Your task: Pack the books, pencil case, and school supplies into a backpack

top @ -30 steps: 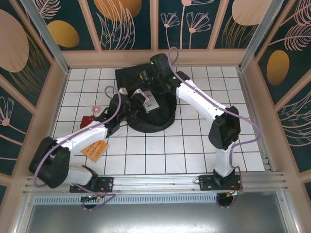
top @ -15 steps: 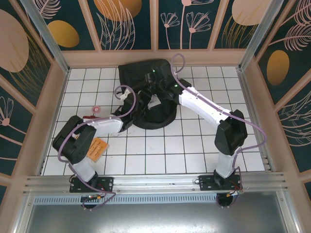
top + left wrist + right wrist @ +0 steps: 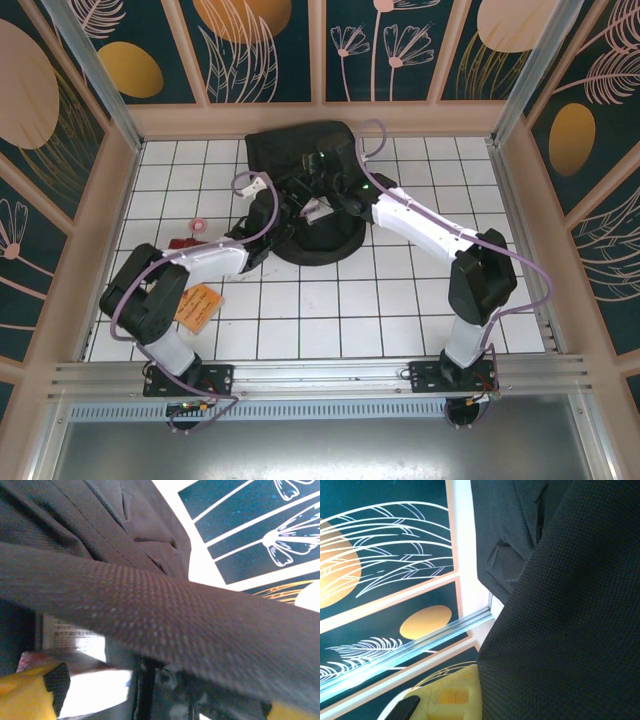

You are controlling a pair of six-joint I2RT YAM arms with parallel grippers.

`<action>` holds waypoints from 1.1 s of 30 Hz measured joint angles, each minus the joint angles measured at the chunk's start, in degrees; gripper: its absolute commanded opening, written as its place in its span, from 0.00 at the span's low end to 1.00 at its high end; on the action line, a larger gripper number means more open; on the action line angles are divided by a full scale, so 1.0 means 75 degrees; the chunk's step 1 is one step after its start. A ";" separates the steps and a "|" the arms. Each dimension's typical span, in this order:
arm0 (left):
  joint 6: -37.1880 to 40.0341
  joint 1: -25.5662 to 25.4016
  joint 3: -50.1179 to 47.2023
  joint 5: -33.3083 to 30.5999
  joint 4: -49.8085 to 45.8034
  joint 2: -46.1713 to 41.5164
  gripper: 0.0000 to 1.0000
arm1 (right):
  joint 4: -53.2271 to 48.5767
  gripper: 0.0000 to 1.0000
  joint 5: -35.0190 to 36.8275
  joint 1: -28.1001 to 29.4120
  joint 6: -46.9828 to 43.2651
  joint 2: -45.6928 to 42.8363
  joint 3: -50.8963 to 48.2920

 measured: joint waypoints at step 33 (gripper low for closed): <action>0.9413 0.0067 -0.0052 0.0242 -0.2961 -0.2579 0.87 | -0.0475 0.00 -0.1058 -0.0382 -0.0487 -0.0006 0.0015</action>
